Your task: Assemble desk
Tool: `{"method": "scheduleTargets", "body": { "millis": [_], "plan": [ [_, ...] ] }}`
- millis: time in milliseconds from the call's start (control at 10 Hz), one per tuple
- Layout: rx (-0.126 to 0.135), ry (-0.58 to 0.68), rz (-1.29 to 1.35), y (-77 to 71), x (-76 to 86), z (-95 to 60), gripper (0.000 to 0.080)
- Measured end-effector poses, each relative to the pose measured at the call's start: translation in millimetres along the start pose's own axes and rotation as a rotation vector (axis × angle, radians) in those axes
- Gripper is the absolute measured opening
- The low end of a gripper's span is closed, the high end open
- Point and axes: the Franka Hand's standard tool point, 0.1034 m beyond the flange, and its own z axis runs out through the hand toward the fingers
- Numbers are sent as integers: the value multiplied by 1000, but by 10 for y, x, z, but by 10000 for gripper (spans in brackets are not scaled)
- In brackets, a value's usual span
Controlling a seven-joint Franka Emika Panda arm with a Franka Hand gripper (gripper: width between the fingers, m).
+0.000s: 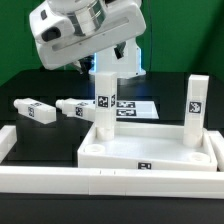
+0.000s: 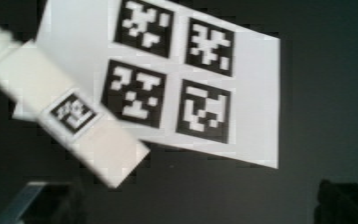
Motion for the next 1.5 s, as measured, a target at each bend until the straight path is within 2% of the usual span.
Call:
{"method": "scheduleTargets", "body": {
  "millis": [100, 200, 300, 400, 500, 600, 800, 900, 1000, 1100, 1200, 1300, 1500],
  "plan": [
    [-83, 4, -162, 11, 13, 21, 648],
    [-148, -1, -244, 12, 21, 51, 648],
    [-178, 1, -302, 17, 18, 102, 648],
    [-123, 7, -269, 89, -50, 146, 648],
    [-25, 24, -190, 176, -93, 144, 648],
    [-48, 23, -199, 206, -68, 128, 648],
    [-46, 19, -203, 184, -63, 149, 648],
    [-77, 19, -238, 219, -51, 143, 648],
    [-149, 21, -295, 251, -24, 144, 648],
    [-248, 18, -363, 238, 15, 135, 648],
    [-315, 21, -424, 178, 45, 181, 648],
    [-292, 9, -414, 206, 6, 209, 648],
    [-294, 10, -413, 218, 16, 200, 648]
  ]
}}
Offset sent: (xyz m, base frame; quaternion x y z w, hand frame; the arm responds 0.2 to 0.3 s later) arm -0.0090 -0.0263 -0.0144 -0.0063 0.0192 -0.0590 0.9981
